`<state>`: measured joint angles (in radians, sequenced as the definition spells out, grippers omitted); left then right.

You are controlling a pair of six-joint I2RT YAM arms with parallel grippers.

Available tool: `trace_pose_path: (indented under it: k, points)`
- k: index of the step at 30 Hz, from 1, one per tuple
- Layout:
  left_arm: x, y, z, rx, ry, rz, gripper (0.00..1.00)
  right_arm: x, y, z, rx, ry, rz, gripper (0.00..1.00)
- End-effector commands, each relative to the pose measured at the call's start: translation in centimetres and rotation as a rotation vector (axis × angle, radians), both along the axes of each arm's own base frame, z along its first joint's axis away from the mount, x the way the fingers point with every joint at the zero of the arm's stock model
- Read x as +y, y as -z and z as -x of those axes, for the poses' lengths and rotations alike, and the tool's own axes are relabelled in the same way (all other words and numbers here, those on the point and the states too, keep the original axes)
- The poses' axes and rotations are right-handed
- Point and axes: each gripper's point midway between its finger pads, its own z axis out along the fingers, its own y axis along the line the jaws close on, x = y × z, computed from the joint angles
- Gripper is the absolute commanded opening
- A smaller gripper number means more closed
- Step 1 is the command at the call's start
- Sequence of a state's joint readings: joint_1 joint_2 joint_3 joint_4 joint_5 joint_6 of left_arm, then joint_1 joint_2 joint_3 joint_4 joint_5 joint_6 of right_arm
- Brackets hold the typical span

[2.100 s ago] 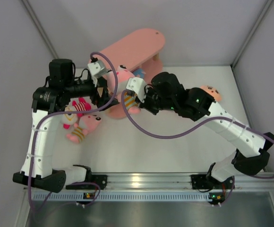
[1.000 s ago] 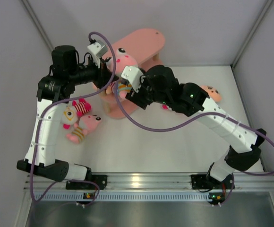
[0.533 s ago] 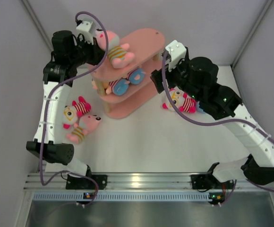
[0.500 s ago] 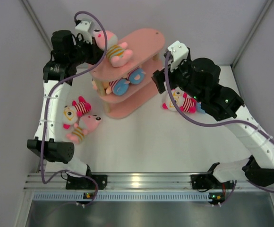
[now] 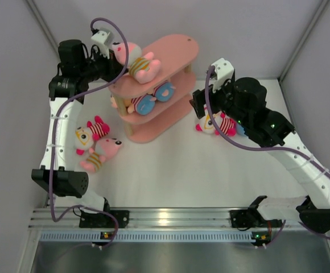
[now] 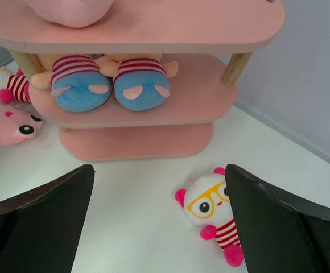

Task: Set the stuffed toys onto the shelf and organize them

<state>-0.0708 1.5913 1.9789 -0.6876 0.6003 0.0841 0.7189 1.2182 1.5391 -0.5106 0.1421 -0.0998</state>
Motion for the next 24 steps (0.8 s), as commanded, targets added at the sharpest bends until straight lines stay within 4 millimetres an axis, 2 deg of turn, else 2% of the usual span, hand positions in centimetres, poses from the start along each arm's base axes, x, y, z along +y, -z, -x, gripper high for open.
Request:
trace_pose_path:
  k: [1,7,12,13,14,18,20,24]
  points:
    - [-0.6,0.8,3.4,0.042,0.079,-0.022,0.00,-0.5,-2.3,0.7,-0.048,-0.010,-0.080,0.98]
    - [-0.8,2.6,4.7,0.097,0.125,-0.052,0.00,-0.4,-1.8,0.7,-0.038,-0.015,-0.075,0.98]
    - [0.1,2.8,3.7,0.095,0.064,-0.078,0.01,-0.5,-1.2,0.8,-0.027,-0.009,-0.071,0.99]
    - [0.4,2.8,3.3,0.093,0.043,-0.086,0.09,-0.6,-1.1,0.9,-0.026,-0.007,-0.072,0.99]
    - [0.6,2.6,3.1,0.089,0.031,-0.090,0.26,-0.6,-0.9,0.9,-0.022,-0.008,-0.068,0.99]
    - [0.7,1.5,3.4,0.063,0.016,-0.085,0.55,-0.7,-0.3,1.0,-0.018,-0.008,-0.065,1.00]
    - [0.9,1.2,3.4,0.057,0.007,-0.087,0.64,-0.7,0.1,0.9,-0.012,-0.005,-0.060,1.00]
    - [1.6,0.3,3.0,0.029,-0.042,-0.105,0.69,-1.3,0.5,0.9,0.002,0.023,-0.070,0.99]
